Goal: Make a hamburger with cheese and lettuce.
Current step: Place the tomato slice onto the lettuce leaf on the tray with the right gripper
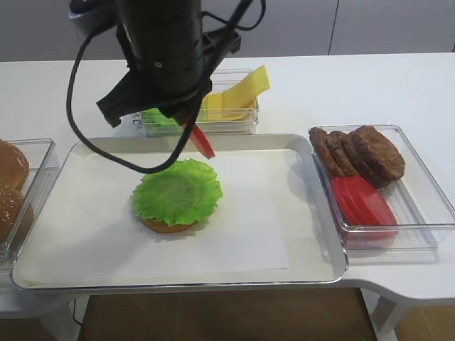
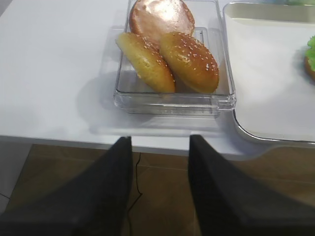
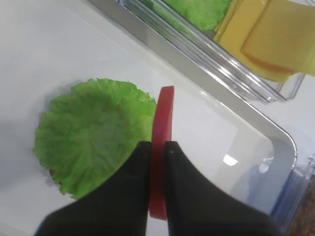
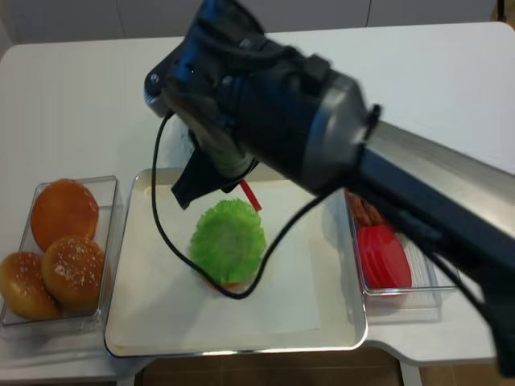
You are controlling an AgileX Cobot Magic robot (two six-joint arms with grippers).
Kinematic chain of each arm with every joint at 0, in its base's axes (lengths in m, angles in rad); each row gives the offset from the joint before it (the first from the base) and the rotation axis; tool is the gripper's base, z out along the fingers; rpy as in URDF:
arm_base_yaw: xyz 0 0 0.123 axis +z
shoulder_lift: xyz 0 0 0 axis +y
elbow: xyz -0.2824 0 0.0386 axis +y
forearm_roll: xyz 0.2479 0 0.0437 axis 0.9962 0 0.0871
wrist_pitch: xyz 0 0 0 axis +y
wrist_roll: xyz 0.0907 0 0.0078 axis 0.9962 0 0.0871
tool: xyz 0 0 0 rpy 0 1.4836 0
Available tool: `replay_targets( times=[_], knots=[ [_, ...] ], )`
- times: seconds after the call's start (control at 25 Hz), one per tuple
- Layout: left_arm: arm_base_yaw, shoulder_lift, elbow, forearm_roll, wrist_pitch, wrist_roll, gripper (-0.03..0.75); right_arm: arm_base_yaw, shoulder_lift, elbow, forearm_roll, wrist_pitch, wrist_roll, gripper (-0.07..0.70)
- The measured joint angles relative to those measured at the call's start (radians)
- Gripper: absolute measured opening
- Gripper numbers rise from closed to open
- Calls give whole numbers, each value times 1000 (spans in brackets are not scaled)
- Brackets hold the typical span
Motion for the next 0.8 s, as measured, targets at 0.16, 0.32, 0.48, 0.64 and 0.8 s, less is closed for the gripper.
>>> replay_targets(
  times=[0.16,0.32,0.48,0.64,0.8],
  knots=[
    [0,0,0,0,0,0,286,0,51,-10,15,0,-9,49],
    [0,0,0,0,0,0,286,0,74,-10,30,0,-19,49],
    [0,0,0,0,0,0,286,0,74,-10,52,0,-25,49],
    [0,0,0,0,0,0,286,0,75,-10,65,0,-31,49],
    [0,0,0,0,0,0,286,0,88,-10,67,0,-48,49]
  ],
)
